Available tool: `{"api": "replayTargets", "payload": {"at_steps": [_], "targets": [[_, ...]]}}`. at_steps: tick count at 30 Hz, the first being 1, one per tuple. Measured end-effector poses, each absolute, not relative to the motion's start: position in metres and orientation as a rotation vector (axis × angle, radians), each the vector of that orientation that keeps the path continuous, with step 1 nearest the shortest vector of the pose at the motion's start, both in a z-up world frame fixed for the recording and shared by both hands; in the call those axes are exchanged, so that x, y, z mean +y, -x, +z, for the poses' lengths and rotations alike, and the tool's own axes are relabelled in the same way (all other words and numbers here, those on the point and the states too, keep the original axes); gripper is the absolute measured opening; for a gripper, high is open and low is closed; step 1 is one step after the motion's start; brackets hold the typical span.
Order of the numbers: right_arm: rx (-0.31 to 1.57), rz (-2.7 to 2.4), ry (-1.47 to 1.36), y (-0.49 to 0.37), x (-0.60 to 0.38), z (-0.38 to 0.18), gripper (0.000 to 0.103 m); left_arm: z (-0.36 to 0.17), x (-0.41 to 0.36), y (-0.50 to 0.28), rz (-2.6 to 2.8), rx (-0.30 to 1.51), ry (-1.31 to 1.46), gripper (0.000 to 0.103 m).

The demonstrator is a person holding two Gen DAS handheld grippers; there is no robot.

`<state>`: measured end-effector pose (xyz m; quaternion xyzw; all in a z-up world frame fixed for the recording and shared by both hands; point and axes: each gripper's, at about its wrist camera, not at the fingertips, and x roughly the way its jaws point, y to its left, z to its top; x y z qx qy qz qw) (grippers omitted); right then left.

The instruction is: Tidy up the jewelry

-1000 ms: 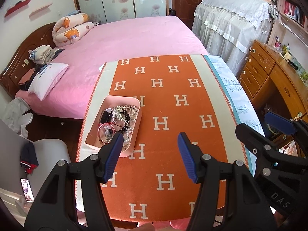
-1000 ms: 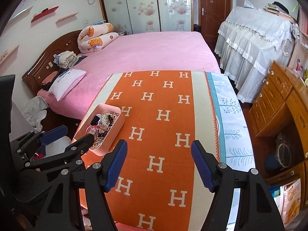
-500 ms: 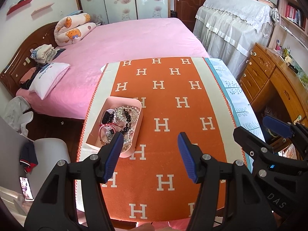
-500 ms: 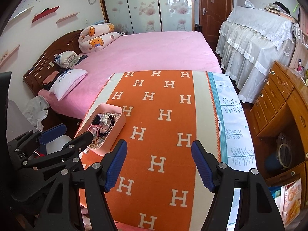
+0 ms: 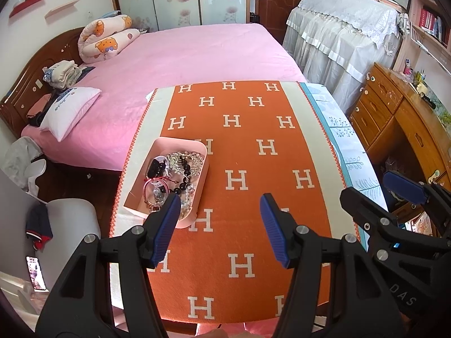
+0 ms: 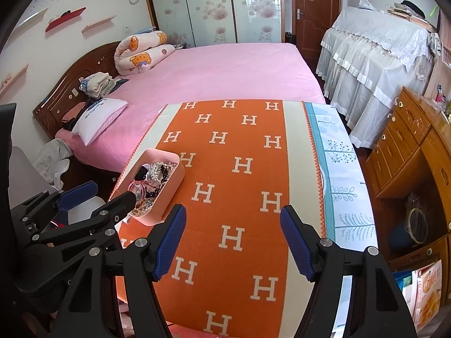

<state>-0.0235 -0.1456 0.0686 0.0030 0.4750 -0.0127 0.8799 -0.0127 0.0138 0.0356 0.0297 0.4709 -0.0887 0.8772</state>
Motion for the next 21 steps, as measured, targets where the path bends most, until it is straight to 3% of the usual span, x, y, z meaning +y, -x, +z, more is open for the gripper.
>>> {"api": "replayTargets", "payload": {"at_steps": [21], "targets": [[1.001, -0.027, -0.011, 0.022, -0.144, 0.065, 0.070, 0.025, 0.012, 0.010, -0.188, 0.996, -0.059, 0.056]]}}
